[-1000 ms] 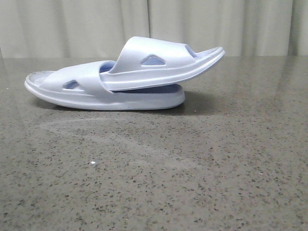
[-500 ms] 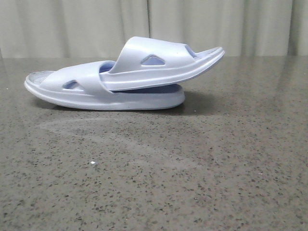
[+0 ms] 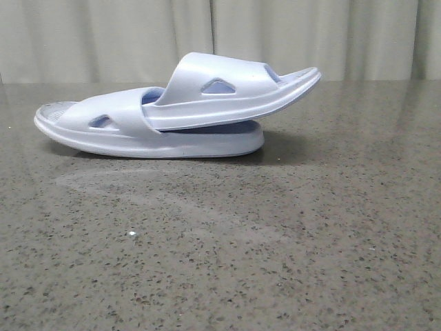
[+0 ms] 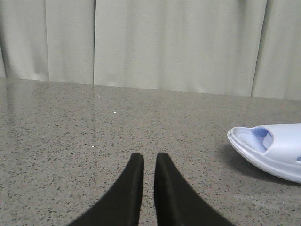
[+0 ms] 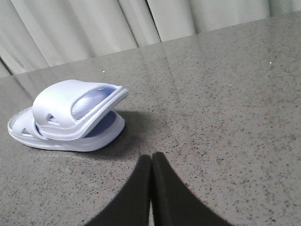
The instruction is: Insert blue slippers together front up
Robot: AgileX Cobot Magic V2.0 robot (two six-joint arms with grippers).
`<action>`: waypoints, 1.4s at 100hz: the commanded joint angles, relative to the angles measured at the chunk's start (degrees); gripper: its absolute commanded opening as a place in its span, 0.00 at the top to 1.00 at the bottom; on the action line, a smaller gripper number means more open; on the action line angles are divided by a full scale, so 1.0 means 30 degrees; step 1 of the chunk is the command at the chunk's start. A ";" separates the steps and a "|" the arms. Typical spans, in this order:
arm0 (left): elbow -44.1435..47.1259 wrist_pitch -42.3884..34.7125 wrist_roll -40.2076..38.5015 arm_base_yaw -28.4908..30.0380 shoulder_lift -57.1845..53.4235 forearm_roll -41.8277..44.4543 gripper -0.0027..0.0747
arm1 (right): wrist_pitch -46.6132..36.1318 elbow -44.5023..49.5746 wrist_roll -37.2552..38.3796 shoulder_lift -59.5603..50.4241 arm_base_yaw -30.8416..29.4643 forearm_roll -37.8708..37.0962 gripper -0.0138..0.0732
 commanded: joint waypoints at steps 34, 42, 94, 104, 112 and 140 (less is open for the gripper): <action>0.0208 -0.0424 0.0467 0.0019 -0.0749 0.0146 0.95 | 0.0053 -0.0511 -0.0179 0.0079 0.0009 0.0589 0.93; 0.0208 -0.0381 0.0506 0.0019 -0.0749 0.0187 0.95 | 0.0053 -0.0511 -0.0179 0.0114 0.0009 0.0589 0.93; 0.0208 -0.0259 0.0506 0.0019 -0.0749 0.0311 0.95 | 0.0053 -0.0511 -0.0179 0.0114 0.0009 0.0589 0.93; 0.0208 -0.0259 0.0506 0.0019 -0.0749 0.0311 0.95 | 0.0053 -0.0511 -0.0179 0.0114 0.0009 0.0589 0.93; 0.0208 -0.0259 0.0506 0.0019 -0.0749 0.0311 0.95 | 0.0053 -0.0511 -0.0179 0.0114 0.0009 0.0589 0.93; 0.0208 -0.0259 0.0506 0.0019 -0.0749 0.0311 0.95 | 0.0053 -0.0511 -0.0179 0.0114 0.0009 0.0589 0.93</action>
